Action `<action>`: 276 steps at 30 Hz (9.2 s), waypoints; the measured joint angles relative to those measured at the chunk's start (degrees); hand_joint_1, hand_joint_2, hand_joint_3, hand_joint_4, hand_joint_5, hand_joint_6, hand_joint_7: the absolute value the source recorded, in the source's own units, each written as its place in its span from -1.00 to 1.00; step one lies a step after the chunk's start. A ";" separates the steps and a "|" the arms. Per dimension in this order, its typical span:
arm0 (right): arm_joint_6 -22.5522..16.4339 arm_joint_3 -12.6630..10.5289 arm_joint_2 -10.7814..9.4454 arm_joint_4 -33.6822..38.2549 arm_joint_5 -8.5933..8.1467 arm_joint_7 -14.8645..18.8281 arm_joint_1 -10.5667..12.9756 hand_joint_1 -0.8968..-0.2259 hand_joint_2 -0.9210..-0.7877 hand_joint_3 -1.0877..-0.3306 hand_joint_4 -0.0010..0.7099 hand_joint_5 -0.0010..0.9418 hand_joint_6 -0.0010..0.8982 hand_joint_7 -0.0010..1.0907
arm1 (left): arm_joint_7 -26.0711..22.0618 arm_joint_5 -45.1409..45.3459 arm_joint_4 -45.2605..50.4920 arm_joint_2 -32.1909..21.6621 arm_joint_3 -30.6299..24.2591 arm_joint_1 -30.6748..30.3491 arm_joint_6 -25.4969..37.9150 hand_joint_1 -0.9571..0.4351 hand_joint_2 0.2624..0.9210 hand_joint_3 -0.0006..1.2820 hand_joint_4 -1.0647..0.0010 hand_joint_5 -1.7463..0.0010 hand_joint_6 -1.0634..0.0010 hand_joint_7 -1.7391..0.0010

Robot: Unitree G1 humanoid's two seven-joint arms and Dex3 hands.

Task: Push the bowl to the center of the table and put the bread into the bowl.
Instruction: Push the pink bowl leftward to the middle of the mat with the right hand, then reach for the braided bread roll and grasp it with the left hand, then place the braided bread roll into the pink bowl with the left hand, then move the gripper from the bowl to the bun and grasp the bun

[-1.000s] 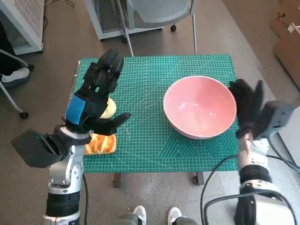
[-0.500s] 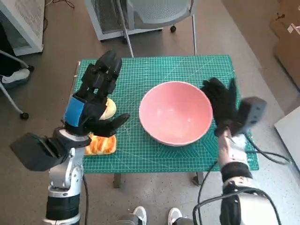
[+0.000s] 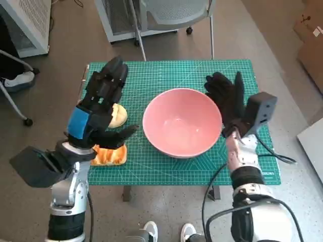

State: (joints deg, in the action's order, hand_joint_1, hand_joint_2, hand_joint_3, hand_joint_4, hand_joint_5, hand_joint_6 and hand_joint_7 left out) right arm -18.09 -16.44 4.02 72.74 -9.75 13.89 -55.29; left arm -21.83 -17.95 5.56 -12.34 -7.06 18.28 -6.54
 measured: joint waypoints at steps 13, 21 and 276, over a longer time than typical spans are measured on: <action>-1.30 1.24 1.00 -2.86 0.91 1.96 -1.24 0.13 -1.00 -0.30 -0.20 -0.98 -0.21 -0.96 | 0.68 0.41 0.14 -0.29 -0.29 -1.48 -0.21 -0.09 0.06 -0.26 0.94 0.99 1.00 0.49; -11.31 2.06 2.87 -9.56 0.96 4.34 -1.27 0.06 -1.00 -0.24 -0.21 -0.99 -0.28 -0.98 | 0.86 0.90 0.14 -0.46 -0.33 -1.59 -0.65 -0.09 0.09 -0.28 0.93 0.99 1.00 0.49; -15.55 3.32 1.13 -44.23 -11.83 12.98 16.13 -0.07 -1.00 0.17 0.15 -0.99 0.03 -0.98 | -5.57 44.83 -22.23 -11.21 22.73 29.10 12.15 -0.25 0.53 -0.99 1.00 1.00 0.80 0.90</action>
State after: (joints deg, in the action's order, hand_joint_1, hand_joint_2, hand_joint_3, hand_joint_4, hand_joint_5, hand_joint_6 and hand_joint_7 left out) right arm -33.64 -13.13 5.15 28.51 -21.59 26.87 -39.15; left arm -27.40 26.88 -16.67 -23.55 15.67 47.37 5.60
